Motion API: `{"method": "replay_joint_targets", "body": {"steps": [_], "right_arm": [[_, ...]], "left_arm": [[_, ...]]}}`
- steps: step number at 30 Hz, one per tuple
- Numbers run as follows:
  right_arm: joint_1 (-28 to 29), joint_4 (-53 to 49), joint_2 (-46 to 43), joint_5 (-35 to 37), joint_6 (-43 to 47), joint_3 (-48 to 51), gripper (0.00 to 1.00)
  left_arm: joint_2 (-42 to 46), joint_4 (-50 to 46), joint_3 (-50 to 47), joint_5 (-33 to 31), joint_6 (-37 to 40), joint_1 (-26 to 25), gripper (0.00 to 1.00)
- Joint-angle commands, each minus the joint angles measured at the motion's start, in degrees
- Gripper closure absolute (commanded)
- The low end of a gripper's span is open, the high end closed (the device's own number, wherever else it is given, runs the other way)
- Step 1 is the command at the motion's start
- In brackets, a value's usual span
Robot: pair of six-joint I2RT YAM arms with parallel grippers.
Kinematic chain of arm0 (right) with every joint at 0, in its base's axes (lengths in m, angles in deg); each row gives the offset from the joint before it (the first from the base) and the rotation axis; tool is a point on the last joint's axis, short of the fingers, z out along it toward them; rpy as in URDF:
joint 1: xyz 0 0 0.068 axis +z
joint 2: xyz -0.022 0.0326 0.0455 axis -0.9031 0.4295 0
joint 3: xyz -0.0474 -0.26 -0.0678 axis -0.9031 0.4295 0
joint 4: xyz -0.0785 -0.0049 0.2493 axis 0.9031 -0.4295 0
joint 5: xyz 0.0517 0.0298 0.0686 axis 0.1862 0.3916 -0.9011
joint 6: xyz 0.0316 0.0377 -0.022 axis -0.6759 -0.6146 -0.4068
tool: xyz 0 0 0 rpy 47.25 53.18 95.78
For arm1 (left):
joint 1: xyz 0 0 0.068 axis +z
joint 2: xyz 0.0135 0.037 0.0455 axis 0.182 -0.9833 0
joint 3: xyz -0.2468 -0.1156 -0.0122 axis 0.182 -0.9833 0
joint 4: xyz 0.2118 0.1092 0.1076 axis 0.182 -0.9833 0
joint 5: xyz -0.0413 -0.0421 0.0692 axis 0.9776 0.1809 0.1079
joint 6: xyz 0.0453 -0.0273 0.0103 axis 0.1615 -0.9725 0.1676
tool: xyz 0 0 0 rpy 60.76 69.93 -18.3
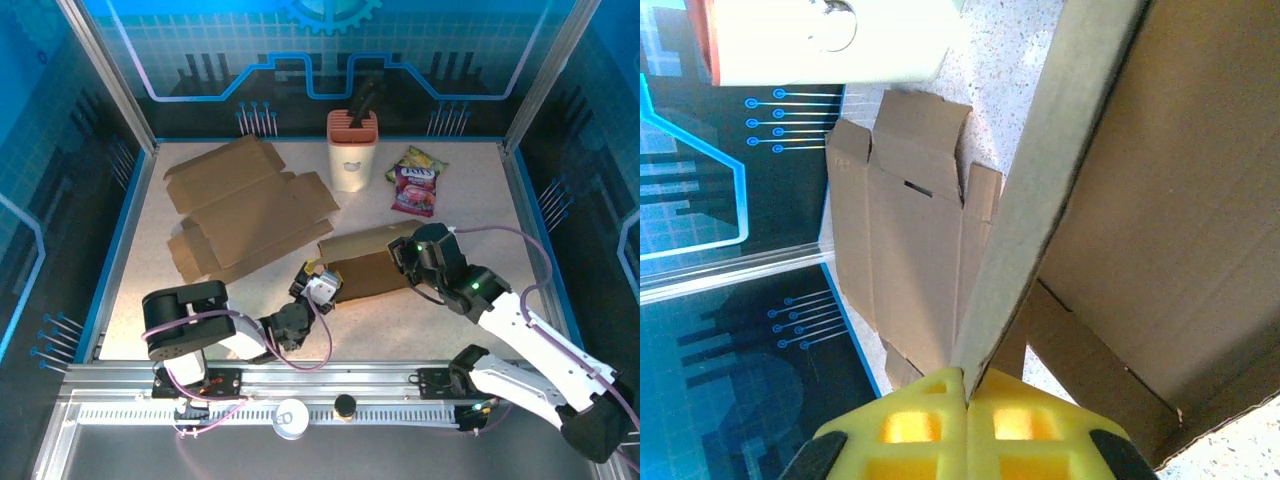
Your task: Fold the paper box
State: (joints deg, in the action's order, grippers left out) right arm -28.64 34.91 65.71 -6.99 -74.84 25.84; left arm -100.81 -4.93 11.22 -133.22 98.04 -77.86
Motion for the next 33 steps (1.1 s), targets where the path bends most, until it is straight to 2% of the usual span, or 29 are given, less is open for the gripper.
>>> {"method": "replay_joint_targets", "body": {"steps": [1, 6, 11, 13, 15, 18, 19, 21, 23, 24, 26, 29, 33], "right_arm": [[-0.4, -0.2, -1.1, 0.8, -0.8, 1.1, 1.00], [-0.4, -0.1, -1.3, 0.8, -0.8, 1.6, 1.00], [-0.5, -0.3, -1.5, 0.8, -0.6, 1.6, 1.00], [-0.5, -0.2, -1.5, 0.7, -0.6, 1.9, 1.00], [-0.6, -0.2, -1.5, 0.6, -0.4, 2.1, 1.00], [-0.7, 0.0, -1.4, 0.5, -0.3, 2.4, 1.00], [-0.7, 0.1, -1.4, 0.3, -0.2, 2.5, 1.00], [-0.6, 0.2, -1.4, 0.0, 0.0, 2.7, 1.00], [-0.6, 0.2, -1.4, -0.2, 0.4, 2.9, 1.00], [-0.6, 0.1, -1.5, -0.3, 0.6, 3.0, 1.00], [-0.5, 0.0, -1.7, -0.8, 1.0, 3.5, 1.00], [-0.3, -0.7, -2.1, -1.3, 1.8, 4.4, 1.00], [-0.1, -2.0, -3.7, -1.6, 2.7, 6.5, 1.00]], "left_arm": [[2.9, 0.6, -1.5, -2.4, -0.7, -1.5, 0.40], [7.5, 0.5, -4.7, -2.2, -3.2, -3.7, 0.31], [18.1, -2.3, -10.8, 3.0, -12.4, -4.2, 0.29], [25.7, -12.4, -11.0, 6.1, -18.0, -4.2, 0.31], [35.3, -33.4, -6.9, 7.1, -25.0, -4.0, 0.33], [46.7, -57.7, -1.3, 6.2, -37.3, -1.7, 0.34], [50.0, -65.4, 0.5, 8.2, -43.1, 0.9, 0.33], [54.5, -80.3, 4.8, 20.1, -55.5, 11.4, 0.34], [54.3, -87.1, 8.5, 31.5, -61.6, 20.1, 0.38], [52.8, -89.6, 10.5, 36.0, -63.0, 22.9, 0.38], [48.1, -92.6, 14.3, 40.9, -64.3, 25.2, 0.36], [39.7, -94.9, 19.0, 44.5, -66.5, 26.0, 0.36], [33.3, -93.8, 20.3, 44.2, -68.7, 26.3, 0.35]]}}
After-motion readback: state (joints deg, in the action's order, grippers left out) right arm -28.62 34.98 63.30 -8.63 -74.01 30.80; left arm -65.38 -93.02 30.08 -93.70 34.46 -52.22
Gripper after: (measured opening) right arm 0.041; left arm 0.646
